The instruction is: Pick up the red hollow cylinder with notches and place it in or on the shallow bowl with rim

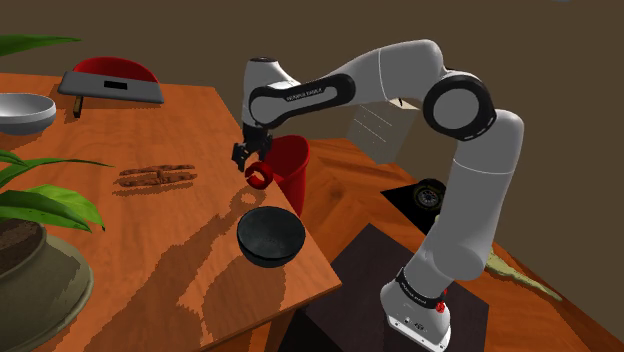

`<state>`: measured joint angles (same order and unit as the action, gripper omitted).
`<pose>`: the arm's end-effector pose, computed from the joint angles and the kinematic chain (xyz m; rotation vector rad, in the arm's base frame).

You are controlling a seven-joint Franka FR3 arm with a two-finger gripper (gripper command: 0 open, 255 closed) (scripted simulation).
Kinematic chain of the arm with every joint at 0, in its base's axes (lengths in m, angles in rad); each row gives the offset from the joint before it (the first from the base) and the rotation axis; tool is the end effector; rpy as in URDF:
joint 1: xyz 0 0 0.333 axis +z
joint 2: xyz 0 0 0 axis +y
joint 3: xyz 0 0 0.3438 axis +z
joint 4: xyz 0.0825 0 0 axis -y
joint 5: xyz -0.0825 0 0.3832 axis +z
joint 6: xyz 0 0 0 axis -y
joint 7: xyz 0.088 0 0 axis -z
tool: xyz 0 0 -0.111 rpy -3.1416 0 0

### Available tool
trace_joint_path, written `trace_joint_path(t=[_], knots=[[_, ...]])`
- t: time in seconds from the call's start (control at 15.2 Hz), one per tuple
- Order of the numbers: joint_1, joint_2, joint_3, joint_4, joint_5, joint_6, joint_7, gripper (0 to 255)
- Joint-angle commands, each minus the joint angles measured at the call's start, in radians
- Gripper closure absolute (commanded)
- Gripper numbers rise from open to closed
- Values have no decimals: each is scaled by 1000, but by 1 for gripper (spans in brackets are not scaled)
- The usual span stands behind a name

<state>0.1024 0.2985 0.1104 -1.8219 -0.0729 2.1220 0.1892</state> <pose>0.6254 0.1262 0.3977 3.1119 0.0884 0.0151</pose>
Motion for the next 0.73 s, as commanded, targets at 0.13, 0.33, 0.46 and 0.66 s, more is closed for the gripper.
trace_joint_path(t=[0.13,0.33,0.46,0.66], knots=[[0,9,-1,-11,-2,20,1,0],[0,9,-1,-11,-2,20,1,0],[0,9,-1,-10,-2,19,1,0],[0,9,-1,-10,-2,19,1,255]])
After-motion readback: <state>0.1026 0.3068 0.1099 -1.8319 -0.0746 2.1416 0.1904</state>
